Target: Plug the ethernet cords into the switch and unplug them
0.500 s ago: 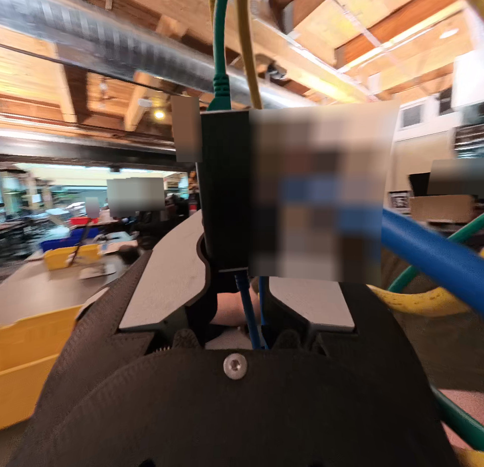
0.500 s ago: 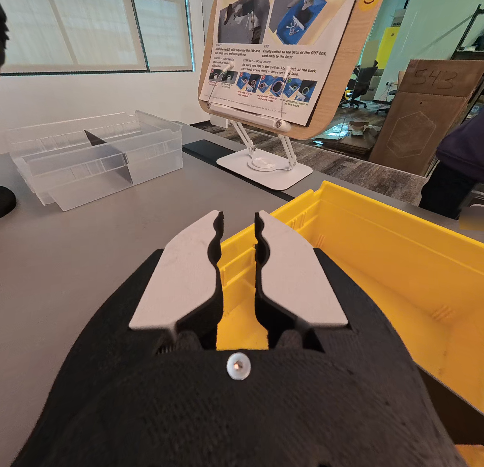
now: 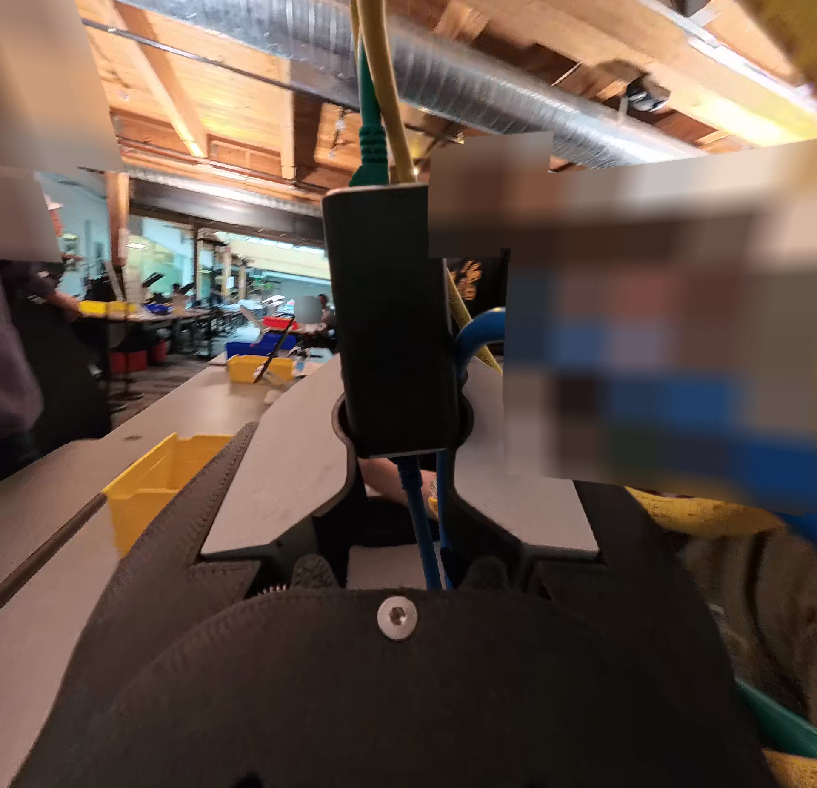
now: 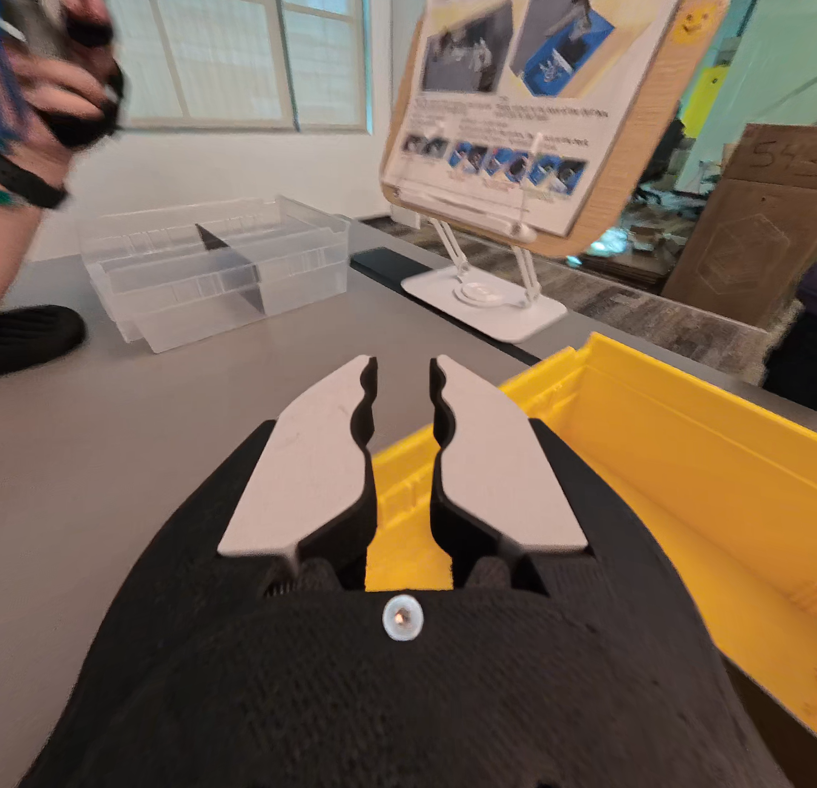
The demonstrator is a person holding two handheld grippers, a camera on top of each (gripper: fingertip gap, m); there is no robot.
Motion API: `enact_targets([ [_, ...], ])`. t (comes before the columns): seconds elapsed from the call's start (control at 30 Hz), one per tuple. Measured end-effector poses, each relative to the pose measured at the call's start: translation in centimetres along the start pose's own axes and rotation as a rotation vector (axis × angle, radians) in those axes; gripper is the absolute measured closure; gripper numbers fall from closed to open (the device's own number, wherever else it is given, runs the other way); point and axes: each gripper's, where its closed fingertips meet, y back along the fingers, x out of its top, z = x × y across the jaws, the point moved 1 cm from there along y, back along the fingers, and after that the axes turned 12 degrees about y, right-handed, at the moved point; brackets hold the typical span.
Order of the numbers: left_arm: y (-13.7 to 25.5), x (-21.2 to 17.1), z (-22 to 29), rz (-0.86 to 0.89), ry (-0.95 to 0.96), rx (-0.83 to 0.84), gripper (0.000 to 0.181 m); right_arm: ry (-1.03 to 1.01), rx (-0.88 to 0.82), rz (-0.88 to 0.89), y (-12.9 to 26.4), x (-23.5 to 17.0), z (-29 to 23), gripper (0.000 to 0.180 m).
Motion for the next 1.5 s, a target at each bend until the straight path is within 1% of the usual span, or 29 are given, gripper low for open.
enact_targets([
  [0.03, 0.0, 0.0, -0.5, 0.002, 0.0, 0.036, 0.142, -0.022, 0.037, 0.078, 0.1, 1.4, -0.6, 0.157],
  [0.07, 0.0, 0.0, -1.0, 0.005, 0.004, 0.061, 0.142, -0.061, 0.092, 0.196, 0.5, 3.6, -1.4, 0.157],
  [0.1, 0.0, 0.0, -1.4, 0.006, 0.002, 0.088, 0.141, -0.106, 0.159, 0.369, 1.9, 6.8, -2.1, 0.157],
  [0.13, 0.1, 0.0, -2.0, 0.006, -0.007, 0.128, 0.141, -0.149, 0.213, 0.571, 4.3, 10.5, -2.5, 0.156],
  [0.2, 0.3, -0.1, -3.5, -0.001, -0.032, 0.239, 0.139, -0.186, 0.302, 1.001, 11.9, 16.9, -2.3, 0.158],
  [0.23, 0.4, -0.2, -4.2, -0.007, -0.05, 0.292, 0.139, -0.174, 0.331, 1.179, 15.8, 18.9, -2.1, 0.159],
  [0.27, 0.4, -0.3, -4.7, -0.013, -0.068, 0.324, 0.142, -0.146, 0.333, 1.316, 18.8, 20.1, -1.9, 0.161],
  [0.3, 0.2, -0.5, -5.0, -0.026, -0.081, 0.344, 0.142, -0.122, 0.291, 1.384, 20.3, 20.9, -1.5, 0.162],
  [0.33, 0.0, -0.7, -5.2, -0.044, -0.089, 0.36, 0.142, -0.098, 0.235, 1.363, 20.2, 21.4, -1.0, 0.164],
  [0.4, -0.2, -1.0, -5.9, -0.082, -0.127, 0.435, 0.142, -0.04, 0.204, 1.174, 17.1, 22.1, -0.8, 0.166],
  [0.43, -0.2, -1.2, -6.3, -0.106, -0.161, 0.49, 0.142, -0.026, 0.209, 1.083, 15.1, 22.4, -0.9, 0.168],
  [0.47, -0.2, -1.4, -6.7, -0.133, -0.202, 0.552, 0.142, -0.008, 0.229, 1.01, 13.4, 22.7, -1.3, 0.165],
  [0.57, -0.7, -1.6, -7.4, -0.184, -0.337, 0.692, 0.142, 0.114, 0.312, 0.835, 9.1, 23.3, -3.5, 0.163],
  [0.67, -1.6, -2.5, -8.4, -0.261, -0.491, 0.826, 0.142, 0.175, 0.307, 0.651, 4.6, 21.4, -4.0, 0.16],
  [0.77, -2.6, -4.1, -9.8, -0.399, -0.699, 0.97, 0.142, 0.13, 0.302, 0.534, 0.4, 18.1, -3.5, 0.158],
  [0.83, -3.4, -5.2, -10.7, -0.49, -0.843, 1.035, 0.142, 0.097, 0.291, 0.426, -1.6, 16.2, -2.9, 0.153],
  [0.97, -4.8, -7.5, -11.9, -0.602, -1.025, 1.057, 0.142, 0.091, 0.257, 0.35, -2.1, 14.2, -1.6, 0.153],
  [1.1, -4.6, -8.9, -13.2, -0.731, -1.184, 1.097, 0.142, 0.063, 0.192, 0.293, -1.5, 12.0, 0.7, 0.154],
  [1.27, -3.7, -9.3, -14.2, -0.866, -1.34, 1.167, 0.142, 0.032, 0.113, 0.253, -0.7, 10.3, 3.1, 0.154],
  [1.4, -3.9, -9.8, -14.6, -0.956, -1.485, 1.212, 0.142, 0.101, 0.074, 0.149, -1.3, 8.6, 3.3, 0.153],
  [1.5, -3.9, -9.6, -14.8, -0.982, -1.57, 1.246, 0.142, 0.138, 0.061, 0.097, -1.8, 7.8, 3.2, 0.153],
])
